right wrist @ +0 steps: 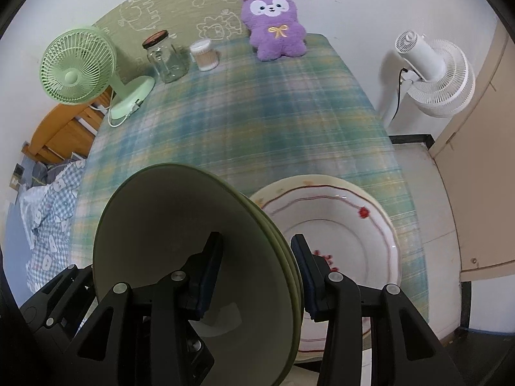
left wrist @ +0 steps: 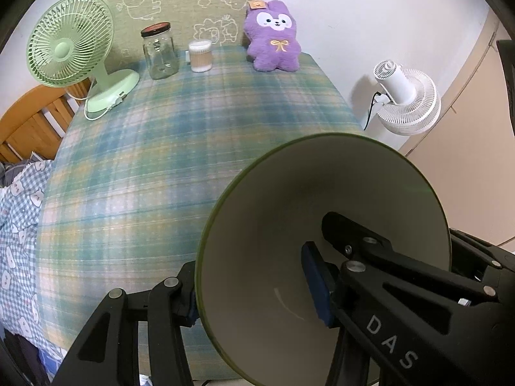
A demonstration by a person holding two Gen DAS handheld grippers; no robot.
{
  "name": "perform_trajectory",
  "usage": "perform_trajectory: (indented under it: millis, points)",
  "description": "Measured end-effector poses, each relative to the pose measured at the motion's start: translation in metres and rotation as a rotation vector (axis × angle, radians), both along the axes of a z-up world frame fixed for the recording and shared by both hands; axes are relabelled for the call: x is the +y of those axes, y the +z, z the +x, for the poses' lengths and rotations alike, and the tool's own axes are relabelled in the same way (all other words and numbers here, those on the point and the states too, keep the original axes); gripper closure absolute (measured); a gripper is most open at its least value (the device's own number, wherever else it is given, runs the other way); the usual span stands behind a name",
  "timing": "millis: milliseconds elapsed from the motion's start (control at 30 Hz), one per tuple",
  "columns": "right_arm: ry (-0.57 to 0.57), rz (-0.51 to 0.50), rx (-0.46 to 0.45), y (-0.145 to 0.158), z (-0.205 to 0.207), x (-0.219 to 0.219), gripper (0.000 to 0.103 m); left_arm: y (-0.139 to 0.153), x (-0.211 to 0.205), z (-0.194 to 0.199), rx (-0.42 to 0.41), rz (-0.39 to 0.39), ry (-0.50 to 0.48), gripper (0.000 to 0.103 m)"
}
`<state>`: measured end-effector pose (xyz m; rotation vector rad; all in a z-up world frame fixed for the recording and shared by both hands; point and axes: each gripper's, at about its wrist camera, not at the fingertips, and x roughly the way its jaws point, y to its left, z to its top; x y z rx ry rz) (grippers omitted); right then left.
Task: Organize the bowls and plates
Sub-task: 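Carry the grey bowl with the right tool over the plate stack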
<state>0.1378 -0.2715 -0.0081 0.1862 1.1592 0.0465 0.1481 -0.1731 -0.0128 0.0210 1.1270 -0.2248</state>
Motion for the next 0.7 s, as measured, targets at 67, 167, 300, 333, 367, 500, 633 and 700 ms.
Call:
perform_trajectory:
  millis: [67, 167, 300, 333, 367, 500, 633, 700]
  points:
    - [0.003, -0.002, 0.002, -0.001, 0.000, -0.009, 0.056, -0.001, -0.009, -0.001, 0.002, -0.002, 0.003, 0.049]
    - [0.001, -0.001, 0.007, -0.003, -0.001, -0.024, 0.056, -0.005, -0.023, -0.002, 0.008, -0.001, 0.003, 0.049]
    - [-0.004, 0.001, 0.022, -0.010, -0.003, -0.042, 0.056, -0.012, -0.041, -0.002, 0.026, -0.001, 0.001, 0.049]
    - [-0.004, 0.000, 0.027, -0.012, -0.003, -0.047, 0.056, -0.014, -0.045, -0.002, 0.031, -0.002, 0.001, 0.049]
    - [-0.004, -0.001, 0.030, -0.014, -0.003, -0.050, 0.056, -0.015, -0.047, -0.003, 0.034, -0.003, 0.001, 0.049]
    - [-0.002, -0.002, 0.047, -0.023, -0.002, -0.062, 0.056, -0.023, -0.060, -0.002, 0.053, -0.005, 0.003, 0.049]
    - [0.003, -0.005, 0.064, -0.031, 0.001, -0.073, 0.056, -0.030, -0.069, 0.000, 0.071, -0.008, 0.008, 0.049]
    - [0.006, -0.006, 0.070, -0.034, 0.003, -0.077, 0.056, -0.034, -0.073, 0.002, 0.077, -0.005, 0.012, 0.049]
